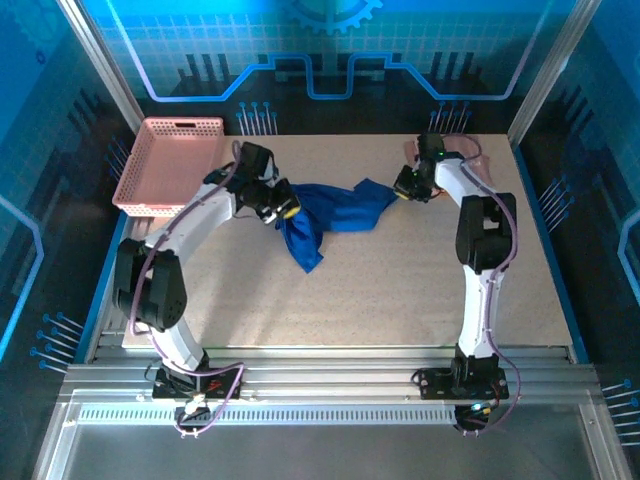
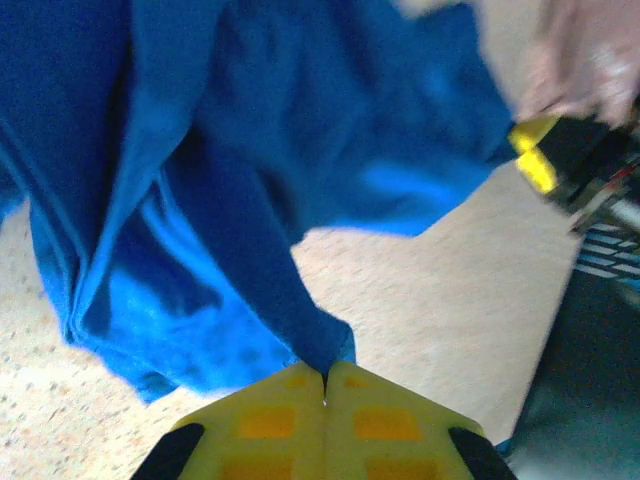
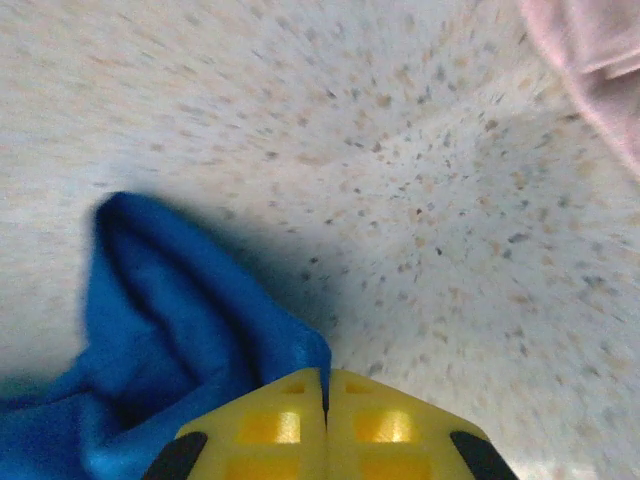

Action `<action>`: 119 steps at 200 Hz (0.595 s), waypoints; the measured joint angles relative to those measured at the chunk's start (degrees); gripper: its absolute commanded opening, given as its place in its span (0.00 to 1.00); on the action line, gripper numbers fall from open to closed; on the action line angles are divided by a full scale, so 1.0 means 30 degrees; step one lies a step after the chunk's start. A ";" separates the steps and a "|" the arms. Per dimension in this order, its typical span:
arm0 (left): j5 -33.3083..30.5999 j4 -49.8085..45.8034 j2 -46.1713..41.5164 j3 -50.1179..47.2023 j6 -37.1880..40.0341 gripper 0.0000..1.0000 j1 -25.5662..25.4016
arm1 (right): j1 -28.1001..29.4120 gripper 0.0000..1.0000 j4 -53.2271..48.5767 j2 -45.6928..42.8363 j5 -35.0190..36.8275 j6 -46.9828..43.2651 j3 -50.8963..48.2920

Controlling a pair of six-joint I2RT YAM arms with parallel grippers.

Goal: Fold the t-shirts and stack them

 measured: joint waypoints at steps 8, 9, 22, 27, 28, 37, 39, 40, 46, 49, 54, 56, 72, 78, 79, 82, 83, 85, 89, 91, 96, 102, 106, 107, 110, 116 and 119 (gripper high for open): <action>-0.0036 0.0073 -0.0430 0.0546 0.0000 0.00 0.0342 | -0.0109 0.00 0.0036 -0.0867 0.0000 -0.0036 -0.0189; -0.0044 0.0080 -0.0474 0.0605 0.0000 0.00 0.0379 | -0.0124 0.00 0.0036 -0.0954 0.0000 -0.0051 -0.0204; -0.0175 0.0197 -0.1020 0.1574 0.0000 0.00 0.1013 | -0.0321 0.00 0.0087 -0.2455 0.0000 -0.0211 -0.0364; -0.0255 0.0291 -0.1209 0.1960 0.0000 0.00 0.1297 | -0.0401 0.00 0.0095 -0.3082 0.0000 -0.0306 -0.0364; -0.0255 0.0299 -0.1231 0.2018 0.0000 0.00 0.1333 | -0.0408 0.00 0.0087 -0.3169 0.0000 -0.0313 -0.0364; -0.0364 0.0459 -0.1494 0.2739 0.0007 0.00 0.1785 | -0.0561 0.00 0.0372 -0.4328 -0.0058 -0.0372 -0.0495; -0.0423 0.0466 -0.1545 0.2943 0.0007 0.00 0.1916 | -0.0590 0.00 0.0495 -0.4517 -0.0095 -0.0350 -0.0568; -0.0437 0.0466 -0.1552 0.3009 0.0007 0.00 0.1953 | -0.0605 0.00 0.0561 -0.4612 -0.0124 -0.0357 -0.0619; -0.0525 0.0481 -0.1647 0.3636 0.0015 0.00 0.2288 | -0.0707 0.00 0.0918 -0.5428 -0.0277 -0.0299 -0.0940; -0.0532 0.0495 -0.1668 0.3934 0.0015 0.00 0.2433 | -0.0758 0.00 0.1064 -0.5792 -0.0372 -0.0277 -0.1122; -0.0605 0.0503 -0.1690 0.4422 0.0036 0.00 0.2681 | -0.0852 0.00 0.1180 -0.6360 -0.0474 -0.0270 -0.1392; -0.0612 0.0539 -0.1705 0.4605 0.0058 0.00 0.2769 | -0.0874 0.00 0.1217 -0.6521 -0.0510 -0.0262 -0.1457; -0.0699 0.0532 -0.1712 0.6003 0.0328 0.00 0.3461 | -0.1027 0.00 0.1341 -0.7723 -0.0714 -0.0262 -0.2033; -0.0758 0.0525 -0.1712 0.6513 0.0379 0.00 0.3723 | -0.1049 0.00 0.1362 -0.7956 -0.0860 -0.0255 -0.2142; -0.0758 0.0525 -0.1712 0.6564 0.0386 0.00 0.3759 | -0.1049 0.00 0.1362 -0.7970 -0.0882 -0.0255 -0.2157; -0.0765 0.0532 -0.1712 0.6761 0.0408 0.00 0.3869 | -0.1049 0.00 0.1362 -0.8021 -0.0976 -0.0240 -0.2178; -0.0787 0.0532 -0.1712 0.6812 0.0415 0.00 0.3891 | -0.1049 0.00 0.1362 -0.8036 -0.1013 -0.0233 -0.2178; -0.0801 0.0532 -0.1712 0.6958 0.0452 0.00 0.3985 | -0.1042 0.00 0.1362 -0.8065 -0.1078 -0.0219 -0.2193; -0.0816 0.0525 -0.1712 0.7184 0.0466 0.00 0.4131 | -0.1035 0.00 0.1362 -0.8087 -0.1180 -0.0219 -0.2208; -0.0823 0.0532 -0.1712 0.7308 0.0481 0.00 0.4226 | -0.1035 0.00 0.1362 -0.8102 -0.1209 -0.0204 -0.2229; -0.0823 0.0525 -0.1712 0.7577 0.0517 0.00 0.4415 | -0.1013 0.00 0.1362 -0.8131 -0.1297 -0.0204 -0.2310; -0.0816 0.0503 -0.1712 0.7847 0.0532 0.00 0.4634 | -0.1005 0.00 0.1377 -0.8218 -0.1377 -0.0168 -0.2535; -0.0823 0.0495 -0.1712 0.8007 0.0583 0.00 0.4787 | -0.0998 0.00 0.1370 -0.8342 -0.1399 -0.0102 -0.2725; -0.0816 0.0488 -0.1712 0.8036 0.0597 0.00 0.4809 | -0.0998 0.00 0.1370 -0.8371 -0.1428 -0.0095 -0.2812; -0.0816 0.0481 -0.1712 0.8131 0.0634 0.00 0.4896 | -0.0998 0.00 0.1348 -0.8488 -0.1450 -0.0051 -0.2987; -0.0816 0.0459 -0.1712 0.8327 0.0758 0.00 0.5078 | -0.0998 0.00 0.1319 -0.8757 -0.1494 0.0015 -0.3410; -0.0816 0.0444 -0.1712 0.8408 0.0823 0.00 0.5166 | -0.0984 0.00 0.1290 -0.8969 -0.1486 0.0015 -0.3628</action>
